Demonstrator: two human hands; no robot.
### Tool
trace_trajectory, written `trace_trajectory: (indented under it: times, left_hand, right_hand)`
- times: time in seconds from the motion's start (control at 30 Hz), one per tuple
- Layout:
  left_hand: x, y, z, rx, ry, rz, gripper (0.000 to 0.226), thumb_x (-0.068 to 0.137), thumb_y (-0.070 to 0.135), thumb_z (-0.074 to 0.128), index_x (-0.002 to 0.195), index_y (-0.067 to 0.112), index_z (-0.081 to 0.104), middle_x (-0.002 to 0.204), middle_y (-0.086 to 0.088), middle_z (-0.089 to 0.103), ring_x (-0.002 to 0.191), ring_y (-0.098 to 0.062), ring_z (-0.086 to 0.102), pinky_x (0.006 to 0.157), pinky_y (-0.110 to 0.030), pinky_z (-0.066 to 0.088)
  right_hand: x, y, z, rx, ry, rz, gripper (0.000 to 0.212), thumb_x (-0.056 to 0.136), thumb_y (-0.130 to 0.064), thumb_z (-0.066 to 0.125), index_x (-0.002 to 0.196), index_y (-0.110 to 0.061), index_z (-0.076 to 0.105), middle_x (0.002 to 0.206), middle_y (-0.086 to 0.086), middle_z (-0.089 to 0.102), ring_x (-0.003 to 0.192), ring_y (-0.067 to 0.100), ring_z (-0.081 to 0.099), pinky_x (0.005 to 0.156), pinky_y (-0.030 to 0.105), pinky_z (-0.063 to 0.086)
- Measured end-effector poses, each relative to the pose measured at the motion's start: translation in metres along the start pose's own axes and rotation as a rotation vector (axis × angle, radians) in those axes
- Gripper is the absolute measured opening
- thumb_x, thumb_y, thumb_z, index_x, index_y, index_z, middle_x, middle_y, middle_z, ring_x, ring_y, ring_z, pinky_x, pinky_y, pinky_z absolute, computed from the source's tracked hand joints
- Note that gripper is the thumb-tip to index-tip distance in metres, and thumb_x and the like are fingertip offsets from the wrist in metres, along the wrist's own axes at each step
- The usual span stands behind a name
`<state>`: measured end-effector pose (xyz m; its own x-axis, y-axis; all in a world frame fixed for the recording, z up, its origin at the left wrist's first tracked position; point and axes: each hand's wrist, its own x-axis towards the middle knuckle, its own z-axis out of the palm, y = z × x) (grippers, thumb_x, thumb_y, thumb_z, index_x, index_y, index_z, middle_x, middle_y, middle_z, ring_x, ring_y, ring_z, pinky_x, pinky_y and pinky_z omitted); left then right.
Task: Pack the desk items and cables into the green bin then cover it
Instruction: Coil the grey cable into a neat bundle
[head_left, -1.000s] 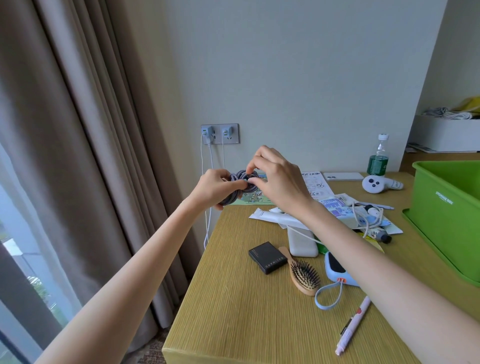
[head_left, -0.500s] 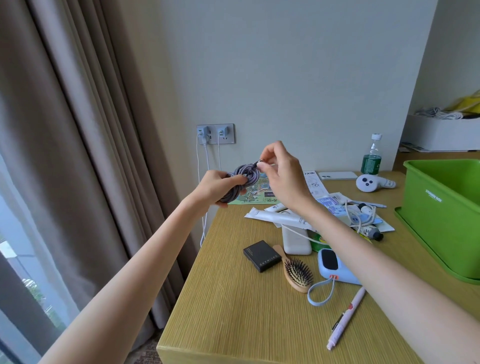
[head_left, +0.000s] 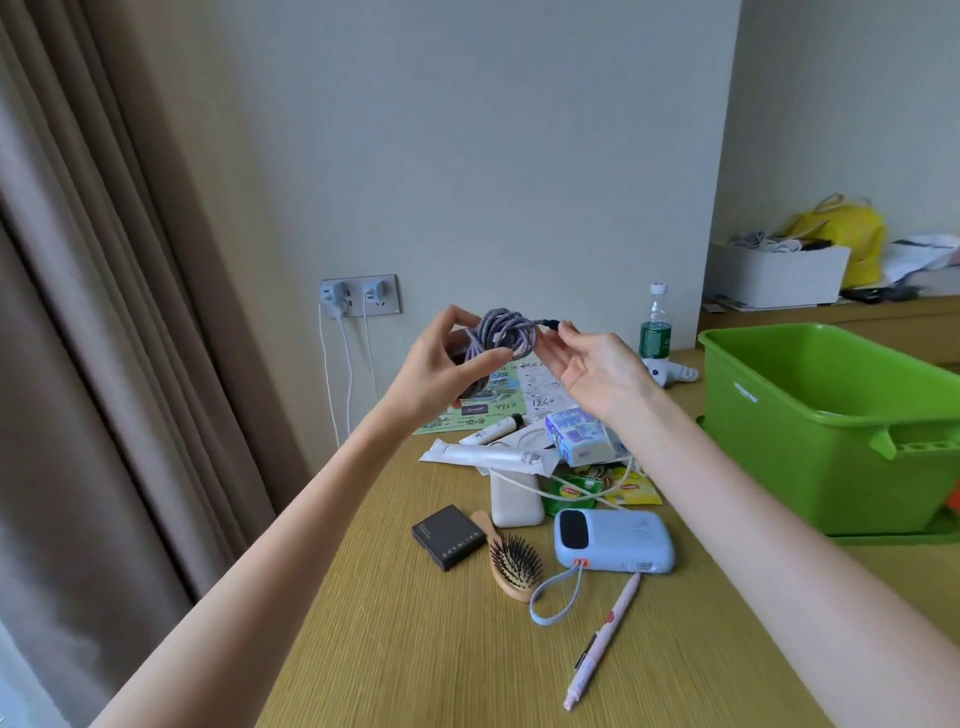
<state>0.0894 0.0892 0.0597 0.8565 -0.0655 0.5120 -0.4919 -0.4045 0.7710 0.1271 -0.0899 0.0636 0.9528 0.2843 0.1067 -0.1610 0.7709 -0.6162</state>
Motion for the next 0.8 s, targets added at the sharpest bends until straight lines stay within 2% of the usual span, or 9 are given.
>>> trace_trajectory:
  times: [0.1, 0.17, 0.23, 0.33, 0.43, 0.53, 0.6, 0.7, 0.8]
  left_hand:
    - [0.012, 0.01, 0.03, 0.019, -0.077, 0.121, 0.031, 0.085, 0.024, 0.073, 0.1, 0.015, 0.047, 0.091, -0.02, 0.066, 0.059, -0.015, 0.053, 0.05, -0.027, 0.046]
    - [0.022, 0.018, 0.054, 0.08, -0.11, 0.151, 0.036, 0.082, 0.034, 0.075, 0.101, 0.022, 0.046, 0.094, -0.015, 0.068, 0.067, -0.023, 0.059, 0.063, -0.043, 0.053]
    - [0.032, 0.027, 0.08, 0.166, -0.128, 0.186, 0.042, 0.08, 0.046, 0.073, 0.104, 0.027, 0.045, 0.098, -0.005, 0.069, 0.081, -0.028, 0.066, 0.076, -0.052, 0.055]
    - [0.047, 0.042, 0.121, 0.276, -0.163, 0.281, 0.048, 0.084, 0.054, 0.064, 0.115, 0.025, 0.042, 0.097, 0.004, 0.068, 0.081, -0.023, 0.066, 0.076, -0.05, 0.054]
    - [0.062, 0.057, 0.165, 0.302, -0.204, 0.369, 0.038, 0.096, 0.045, 0.051, 0.123, 0.022, 0.04, 0.079, 0.011, 0.06, 0.071, -0.015, 0.055, 0.076, -0.046, 0.051]
    - [0.075, 0.068, 0.204, 0.282, -0.267, 0.435, 0.032, 0.101, 0.033, 0.045, 0.129, 0.02, 0.042, 0.109, 0.001, 0.062, 0.099, -0.02, 0.056, 0.089, -0.042, 0.046]
    - [0.082, 0.068, 0.228, 0.32, -0.297, 0.499, 0.031, 0.101, 0.03, 0.044, 0.13, 0.018, 0.045, 0.122, -0.003, 0.057, 0.112, -0.022, 0.051, 0.094, -0.04, 0.042]
    - [0.089, 0.065, 0.259, 0.398, -0.341, 0.585, 0.032, 0.101, 0.031, 0.045, 0.13, 0.019, 0.046, 0.121, -0.002, 0.055, 0.11, -0.024, 0.046, 0.091, -0.041, 0.04]
    - [0.096, 0.059, 0.282, 0.466, -0.438, 0.573, 0.035, 0.099, 0.037, 0.046, 0.132, 0.023, 0.047, 0.119, -0.002, 0.054, 0.107, -0.023, 0.043, 0.09, -0.042, 0.041]
  right_hand:
    - [-0.006, -0.035, -0.015, -0.183, 0.053, -0.148, 0.017, 0.097, 0.005, 0.046, 0.086, -0.007, 0.049, 0.076, 0.01, 0.059, 0.069, 0.02, 0.065, 0.067, 0.031, 0.059]
    - [-0.013, -0.06, -0.026, -0.425, 0.125, -0.282, 0.012, 0.097, 0.002, 0.048, 0.094, -0.009, 0.05, 0.081, 0.007, 0.055, 0.07, 0.017, 0.059, 0.066, 0.029, 0.055]
    - [-0.024, -0.088, -0.039, -0.609, 0.165, -0.358, 0.009, 0.098, 0.0, 0.047, 0.102, -0.007, 0.052, 0.082, 0.006, 0.054, 0.066, 0.015, 0.058, 0.06, 0.025, 0.053]
    - [-0.041, -0.133, -0.06, -0.755, 0.192, -0.405, 0.013, 0.097, 0.002, 0.046, 0.097, -0.004, 0.058, 0.08, 0.01, 0.057, 0.062, 0.017, 0.063, 0.059, 0.024, 0.056]
    - [-0.058, -0.18, -0.086, -0.856, 0.265, -0.447, 0.009, 0.092, 0.005, 0.054, 0.096, 0.0, 0.061, 0.079, 0.012, 0.061, 0.064, 0.018, 0.066, 0.065, 0.025, 0.059]
    - [-0.07, -0.217, -0.113, -1.054, 0.355, -0.503, 0.016, 0.087, 0.009, 0.061, 0.082, -0.006, 0.06, 0.078, 0.011, 0.061, 0.066, 0.018, 0.064, 0.065, 0.023, 0.058]
    - [-0.074, -0.233, -0.133, -1.3, 0.44, -0.547, 0.021, 0.082, 0.009, 0.065, 0.077, -0.01, 0.06, 0.077, 0.009, 0.062, 0.068, 0.016, 0.061, 0.067, 0.027, 0.054]
    - [-0.078, -0.248, -0.161, -1.65, 0.535, -0.564, 0.015, 0.078, 0.001, 0.073, 0.078, -0.013, 0.065, 0.078, 0.003, 0.066, 0.076, 0.018, 0.062, 0.075, 0.033, 0.05]
    - [-0.084, -0.254, -0.185, -1.878, 0.533, -0.508, 0.018, 0.079, -0.004, 0.074, 0.076, -0.019, 0.065, 0.076, -0.006, 0.065, 0.076, 0.015, 0.063, 0.07, 0.028, 0.049]
